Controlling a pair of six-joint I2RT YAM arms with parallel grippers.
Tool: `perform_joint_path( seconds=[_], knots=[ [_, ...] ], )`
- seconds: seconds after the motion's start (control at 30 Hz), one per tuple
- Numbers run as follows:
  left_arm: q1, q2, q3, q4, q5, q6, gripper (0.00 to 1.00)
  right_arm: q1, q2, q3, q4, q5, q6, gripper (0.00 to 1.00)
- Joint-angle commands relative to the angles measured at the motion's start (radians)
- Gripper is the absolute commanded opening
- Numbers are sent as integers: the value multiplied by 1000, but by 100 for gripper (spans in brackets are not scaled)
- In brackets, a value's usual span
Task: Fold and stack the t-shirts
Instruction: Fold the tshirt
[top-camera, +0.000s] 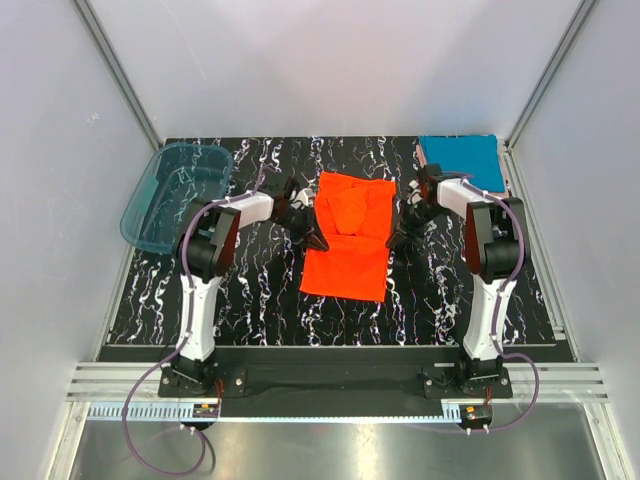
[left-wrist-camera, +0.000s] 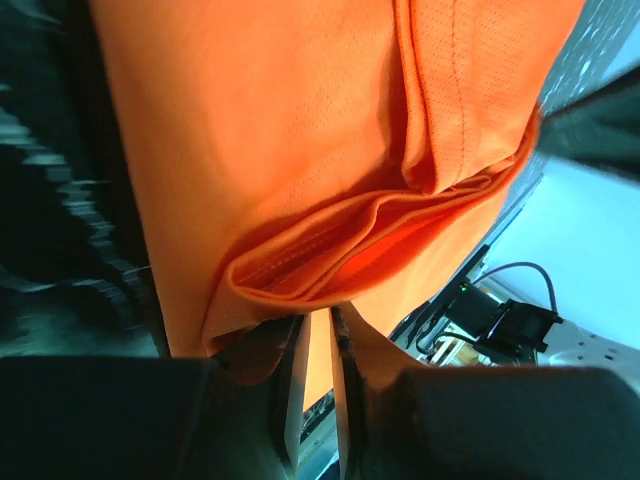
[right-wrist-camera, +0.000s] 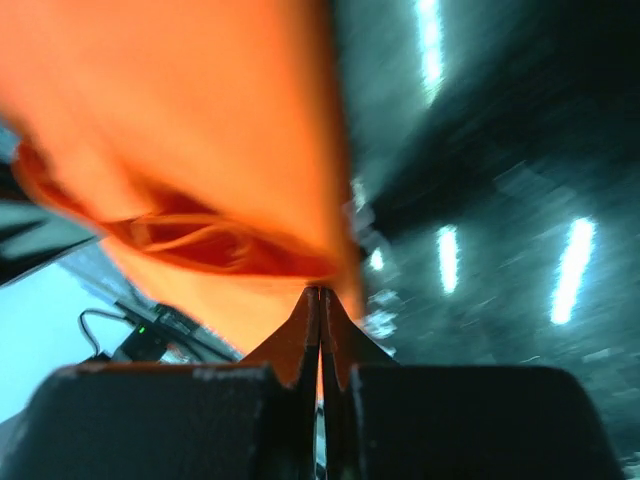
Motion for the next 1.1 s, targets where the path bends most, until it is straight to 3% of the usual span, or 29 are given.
perform_joint_path(
  seconds=[0.0,0.17,0.4,0.57,0.8,1.07],
  knots=[
    [12,2,31,-7,-4,68,19,-28,75,71,-26,56,-80,0],
    [12,-59,-50,-36,-44,148,20,-30,77,76,-33,89,-78,0],
    [-2,-205,-133,-31,-52,152,31,-30,-41,25,-95,152,-86,5],
    [-4,-437,-176,-70,-219,204,44,-19,-221,-125,-89,147,-60,28],
    [-4,-614,-263,-107,-302,238,46,75,-379,-331,-34,115,7,50],
    [-4,-777,-537,-75,-334,186,50,144,-473,-423,51,58,98,58]
  ],
)
